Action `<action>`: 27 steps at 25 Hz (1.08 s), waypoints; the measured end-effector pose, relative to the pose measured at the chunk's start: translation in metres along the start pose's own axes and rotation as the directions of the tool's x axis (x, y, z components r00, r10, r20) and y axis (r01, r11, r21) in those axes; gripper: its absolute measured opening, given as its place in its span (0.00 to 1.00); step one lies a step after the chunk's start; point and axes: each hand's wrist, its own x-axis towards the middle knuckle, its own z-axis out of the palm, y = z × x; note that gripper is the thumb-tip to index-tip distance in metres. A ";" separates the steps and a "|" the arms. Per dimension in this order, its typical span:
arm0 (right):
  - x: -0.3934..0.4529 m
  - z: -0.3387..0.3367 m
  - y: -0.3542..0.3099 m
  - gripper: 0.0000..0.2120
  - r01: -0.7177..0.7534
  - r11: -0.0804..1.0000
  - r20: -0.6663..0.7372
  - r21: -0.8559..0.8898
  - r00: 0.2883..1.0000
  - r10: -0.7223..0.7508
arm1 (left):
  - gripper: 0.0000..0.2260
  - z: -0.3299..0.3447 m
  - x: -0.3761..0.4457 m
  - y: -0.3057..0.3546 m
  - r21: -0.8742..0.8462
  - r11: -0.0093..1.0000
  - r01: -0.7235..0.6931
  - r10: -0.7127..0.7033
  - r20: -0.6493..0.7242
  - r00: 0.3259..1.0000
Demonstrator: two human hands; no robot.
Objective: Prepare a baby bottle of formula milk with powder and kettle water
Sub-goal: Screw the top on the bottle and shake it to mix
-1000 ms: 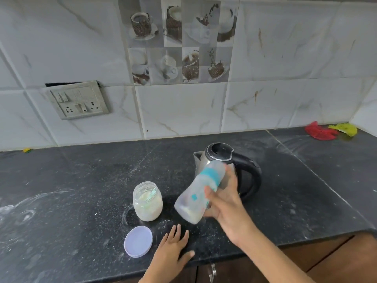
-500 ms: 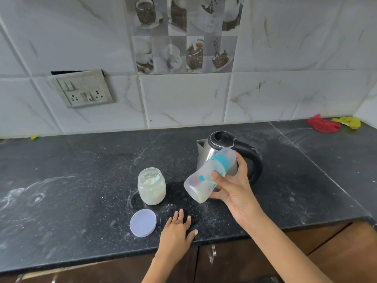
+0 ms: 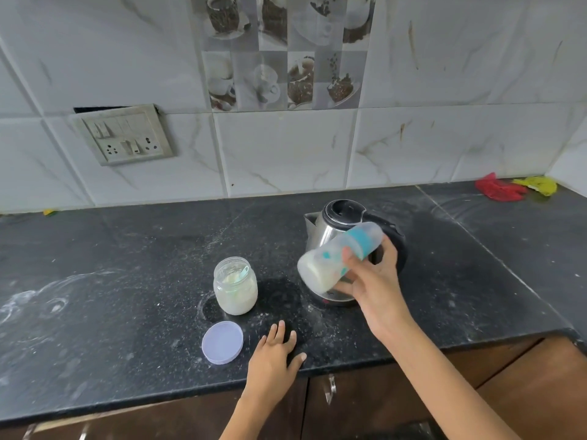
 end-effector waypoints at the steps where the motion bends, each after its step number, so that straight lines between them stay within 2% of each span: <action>1: 0.000 0.001 0.000 0.37 -0.007 1.000 0.001 0.011 1.000 0.007 | 0.24 0.000 0.000 0.001 0.002 1.000 -0.005 0.005 -0.009 1.000; 4: -0.010 0.004 0.010 0.39 -0.105 0.978 0.163 -0.183 0.977 0.136 | 0.21 -0.002 -0.006 0.000 -0.013 1.000 -0.022 0.021 -0.073 0.997; 5: -0.008 0.002 0.010 0.39 -0.077 0.980 0.143 -0.184 0.984 0.105 | 0.21 -0.001 -0.008 -0.001 0.004 1.000 -0.027 0.027 -0.086 0.996; 7: -0.001 -0.005 0.004 0.38 0.010 0.998 -0.002 -0.061 1.000 -0.010 | 0.22 0.001 -0.008 -0.003 0.027 0.999 -0.031 0.033 -0.080 0.996; 8: 0.000 -0.005 0.002 0.39 0.014 0.999 -0.023 -0.052 1.000 -0.016 | 0.23 0.002 -0.008 -0.002 0.032 0.999 -0.026 0.029 -0.075 0.997; 11: -0.005 0.000 0.009 0.41 -0.069 0.973 0.120 -0.220 0.988 0.097 | 0.22 0.002 -0.009 -0.001 -0.002 1.000 -0.028 0.027 -0.099 0.995; 14: -0.001 -0.003 0.004 0.38 0.020 0.993 -0.022 -0.114 1.000 -0.022 | 0.22 0.002 -0.005 -0.006 0.010 0.999 -0.043 0.043 -0.073 0.996; 15: -0.001 -0.002 0.002 0.38 0.016 0.993 -0.020 -0.113 1.000 -0.019 | 0.22 0.001 -0.005 -0.005 0.006 0.999 -0.041 0.041 -0.074 0.996; 18: -0.008 0.004 0.006 0.41 -0.053 0.961 0.117 -0.271 0.989 0.087 | 0.19 0.000 -0.005 -0.004 -0.052 0.998 -0.030 0.024 -0.109 0.994; 21: -0.001 0.000 0.002 0.43 0.050 0.981 0.006 -0.189 0.999 -0.050 | 0.21 0.003 -0.003 -0.009 -0.040 0.998 -0.048 0.045 -0.073 0.996; 25: -0.012 0.009 0.010 0.44 -0.050 0.951 0.170 -0.305 0.980 0.106 | 0.19 -0.003 -0.005 -0.006 -0.139 0.990 -0.022 0.004 -0.130 0.992; 27: -0.004 0.005 0.005 0.43 -0.006 0.975 0.048 -0.222 0.999 0.017 | 0.21 -0.003 -0.003 -0.009 -0.051 0.997 -0.054 0.050 -0.081 0.995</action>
